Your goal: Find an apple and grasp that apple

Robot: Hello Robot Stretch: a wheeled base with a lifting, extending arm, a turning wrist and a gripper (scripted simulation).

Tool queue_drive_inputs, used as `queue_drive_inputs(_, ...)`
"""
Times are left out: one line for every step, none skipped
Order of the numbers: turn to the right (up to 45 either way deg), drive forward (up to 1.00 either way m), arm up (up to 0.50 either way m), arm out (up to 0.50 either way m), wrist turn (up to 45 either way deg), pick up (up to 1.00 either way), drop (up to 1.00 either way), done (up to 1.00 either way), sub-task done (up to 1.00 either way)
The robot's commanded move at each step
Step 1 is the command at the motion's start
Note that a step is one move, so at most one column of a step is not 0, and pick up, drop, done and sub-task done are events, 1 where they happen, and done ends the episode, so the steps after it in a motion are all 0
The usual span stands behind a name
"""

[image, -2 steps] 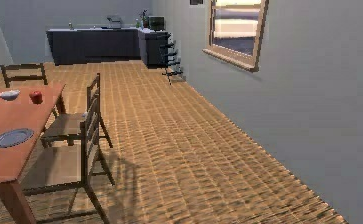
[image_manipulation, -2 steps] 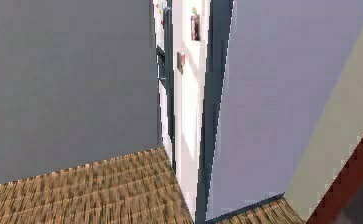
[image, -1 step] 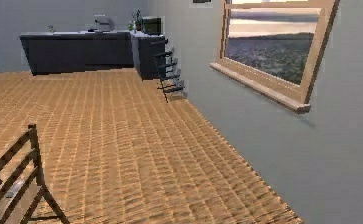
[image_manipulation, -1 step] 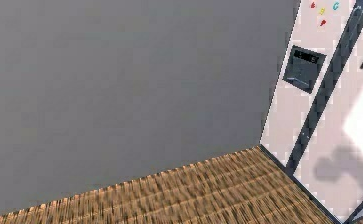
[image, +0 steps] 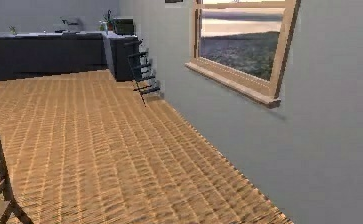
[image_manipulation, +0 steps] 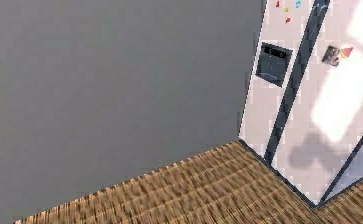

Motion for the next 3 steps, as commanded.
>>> queue_drive_inputs(0.0,0.15,0.0,0.0,0.0,0.0,0.0,0.0,0.0)
queue_drive_inputs(-45.0,0.0,0.0,0.0,0.0,0.0,0.0,0.0,0.0)
queue_drive_inputs(-45.0,0.0,0.0,0.0,0.0,0.0,0.0,0.0,0.0)
